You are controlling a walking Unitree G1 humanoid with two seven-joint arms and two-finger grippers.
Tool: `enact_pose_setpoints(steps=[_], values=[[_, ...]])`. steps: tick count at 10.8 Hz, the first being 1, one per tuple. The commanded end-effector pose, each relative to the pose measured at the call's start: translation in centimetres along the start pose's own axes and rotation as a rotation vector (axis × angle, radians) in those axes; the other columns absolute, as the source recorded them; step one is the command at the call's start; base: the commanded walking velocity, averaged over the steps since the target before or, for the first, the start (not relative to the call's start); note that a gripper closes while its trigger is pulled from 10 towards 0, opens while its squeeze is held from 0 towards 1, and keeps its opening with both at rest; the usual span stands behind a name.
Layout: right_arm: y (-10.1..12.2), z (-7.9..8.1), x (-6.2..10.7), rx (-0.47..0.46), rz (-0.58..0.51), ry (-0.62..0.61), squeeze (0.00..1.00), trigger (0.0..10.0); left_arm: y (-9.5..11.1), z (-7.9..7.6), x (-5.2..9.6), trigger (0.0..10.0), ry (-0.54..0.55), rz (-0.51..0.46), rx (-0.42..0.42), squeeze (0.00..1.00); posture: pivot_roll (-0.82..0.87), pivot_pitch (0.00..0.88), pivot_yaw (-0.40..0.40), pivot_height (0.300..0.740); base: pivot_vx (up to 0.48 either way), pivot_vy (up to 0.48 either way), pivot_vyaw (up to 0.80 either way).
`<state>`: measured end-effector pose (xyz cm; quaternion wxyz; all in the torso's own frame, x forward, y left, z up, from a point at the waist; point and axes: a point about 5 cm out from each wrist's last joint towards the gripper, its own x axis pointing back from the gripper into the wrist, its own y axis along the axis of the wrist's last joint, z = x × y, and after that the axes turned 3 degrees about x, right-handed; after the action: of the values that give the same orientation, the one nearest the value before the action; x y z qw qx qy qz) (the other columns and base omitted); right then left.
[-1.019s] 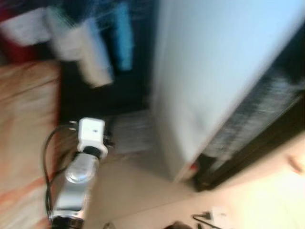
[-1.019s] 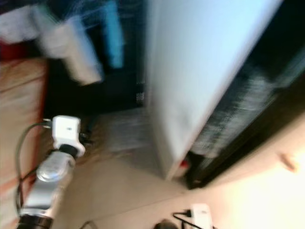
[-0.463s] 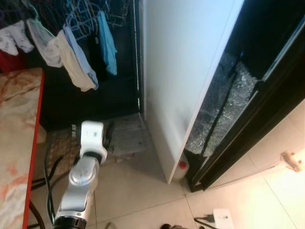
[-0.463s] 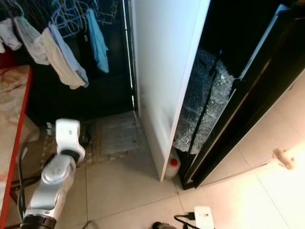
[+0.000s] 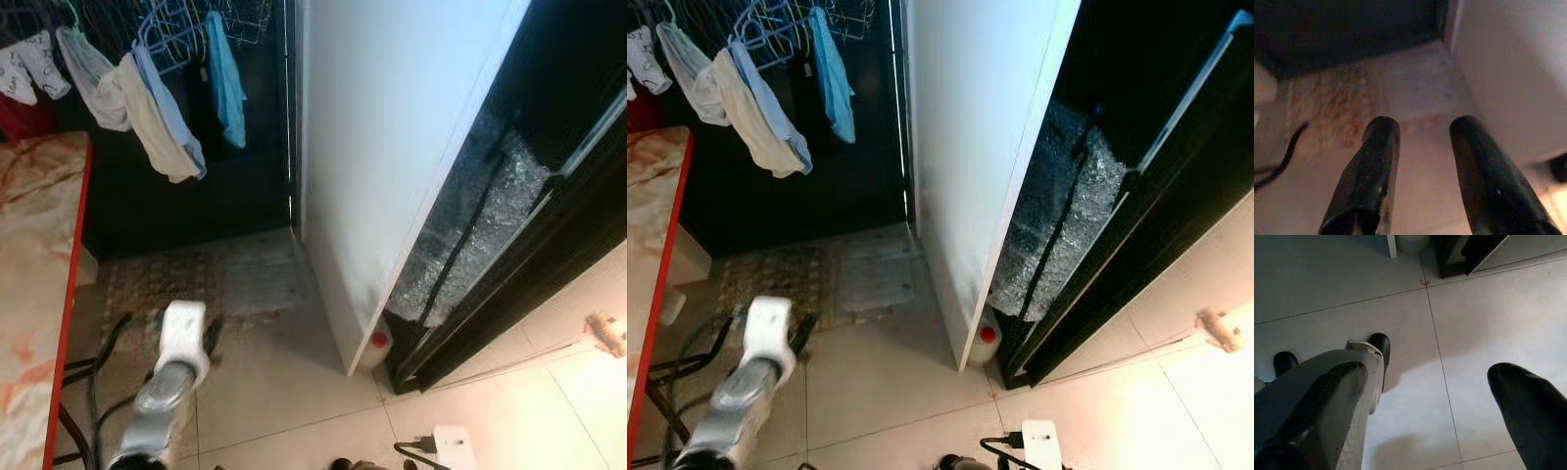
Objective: Restocking fridge
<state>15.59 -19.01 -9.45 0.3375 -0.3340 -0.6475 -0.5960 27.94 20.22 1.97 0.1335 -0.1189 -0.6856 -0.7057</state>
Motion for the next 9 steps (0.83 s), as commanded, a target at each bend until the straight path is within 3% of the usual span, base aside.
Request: enact_pose_setpoints(steps=[1,6,9], values=[[-1.5,0.2,0.3,-0.001,0.053,0.008,0.00,10.0,-1.9,0.5,0.3,10.0,0.009,0.076,0.011,0.00,-0.14,0.165,-0.018,0.740,0.000,0.000,0.00],[-1.6,0.2,0.3,0.005,0.054,0.009,0.00,10.0,-8.4,2.0,2.7,10.0,0.092,0.369,0.030,0.00,-0.13,0.153,-0.022,0.740,0.000,0.000,0.00],[-1.6,0.2,0.3,0.006,0.056,0.009,0.00,10.0,-10.5,2.3,4.1,10.0,0.112,0.470,0.044,0.00,-0.14,0.144,-0.019,0.740,0.000,0.000,0.00]])
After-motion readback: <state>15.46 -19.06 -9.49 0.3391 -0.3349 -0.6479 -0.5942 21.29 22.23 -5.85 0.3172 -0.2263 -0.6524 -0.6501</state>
